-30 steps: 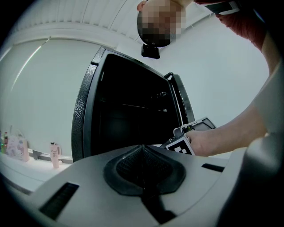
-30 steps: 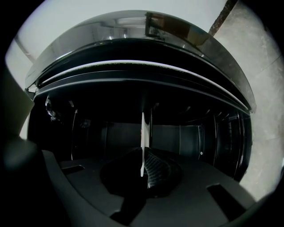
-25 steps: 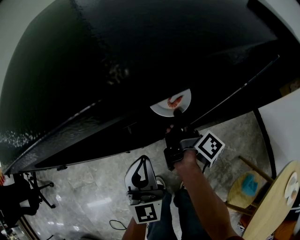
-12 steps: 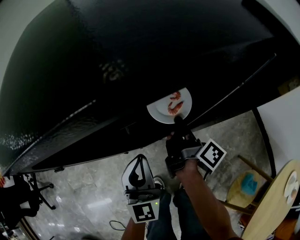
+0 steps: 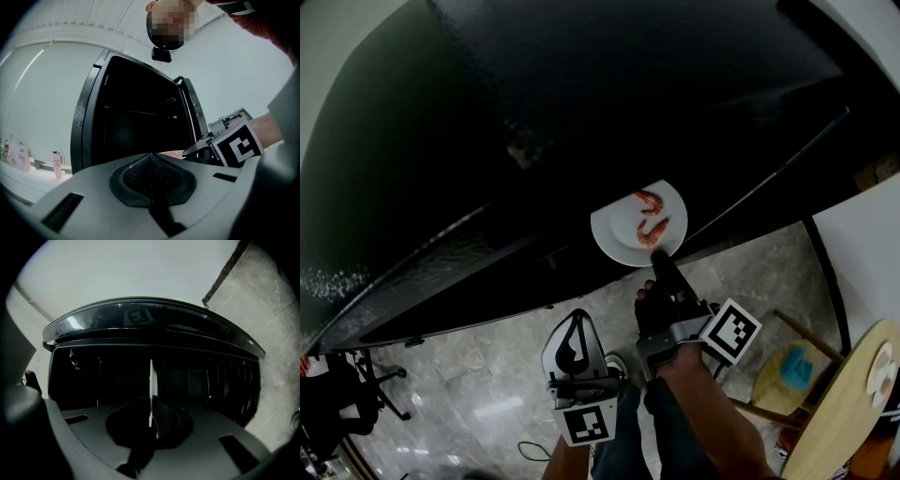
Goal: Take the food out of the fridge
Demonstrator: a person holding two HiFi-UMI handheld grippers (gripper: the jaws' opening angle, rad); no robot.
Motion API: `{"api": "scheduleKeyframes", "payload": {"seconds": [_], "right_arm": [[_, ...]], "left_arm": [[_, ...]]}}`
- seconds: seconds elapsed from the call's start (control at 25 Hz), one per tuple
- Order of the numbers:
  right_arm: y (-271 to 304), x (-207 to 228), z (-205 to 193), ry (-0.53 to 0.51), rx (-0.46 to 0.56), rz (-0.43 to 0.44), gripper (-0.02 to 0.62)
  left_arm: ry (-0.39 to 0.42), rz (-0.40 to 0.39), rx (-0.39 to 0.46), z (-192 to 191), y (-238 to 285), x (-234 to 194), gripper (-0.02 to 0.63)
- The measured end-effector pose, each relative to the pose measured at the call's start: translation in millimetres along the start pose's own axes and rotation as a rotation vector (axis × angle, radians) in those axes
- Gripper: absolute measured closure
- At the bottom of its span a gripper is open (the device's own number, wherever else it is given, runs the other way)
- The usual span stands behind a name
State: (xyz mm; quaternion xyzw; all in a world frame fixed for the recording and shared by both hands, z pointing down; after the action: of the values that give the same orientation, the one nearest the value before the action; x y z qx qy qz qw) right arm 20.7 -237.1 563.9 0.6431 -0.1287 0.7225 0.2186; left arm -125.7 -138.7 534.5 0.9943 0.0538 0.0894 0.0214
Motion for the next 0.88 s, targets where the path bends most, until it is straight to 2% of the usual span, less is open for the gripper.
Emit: {"api": "scheduleKeyframes", "payload": {"seconds": [0.88], "right_arm": [[-59,-16,-16,0.023,-0.079,-0.014,0.563]], "left_arm": [[-0.012,0.012,-0.002,5,4,3,0.594]]}}
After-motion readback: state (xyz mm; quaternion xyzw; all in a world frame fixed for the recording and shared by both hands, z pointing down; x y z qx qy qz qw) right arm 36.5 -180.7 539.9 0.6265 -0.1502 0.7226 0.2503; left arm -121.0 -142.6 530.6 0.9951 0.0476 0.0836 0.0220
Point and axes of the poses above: the fingertips, and each gripper's own axes: y forward along the fingers, x to its right, z out of its top, the point moved 4 cm from there along -y, backward along the fingers, and after that the axes turned 8 degrees about y, right-handed, at the moved point
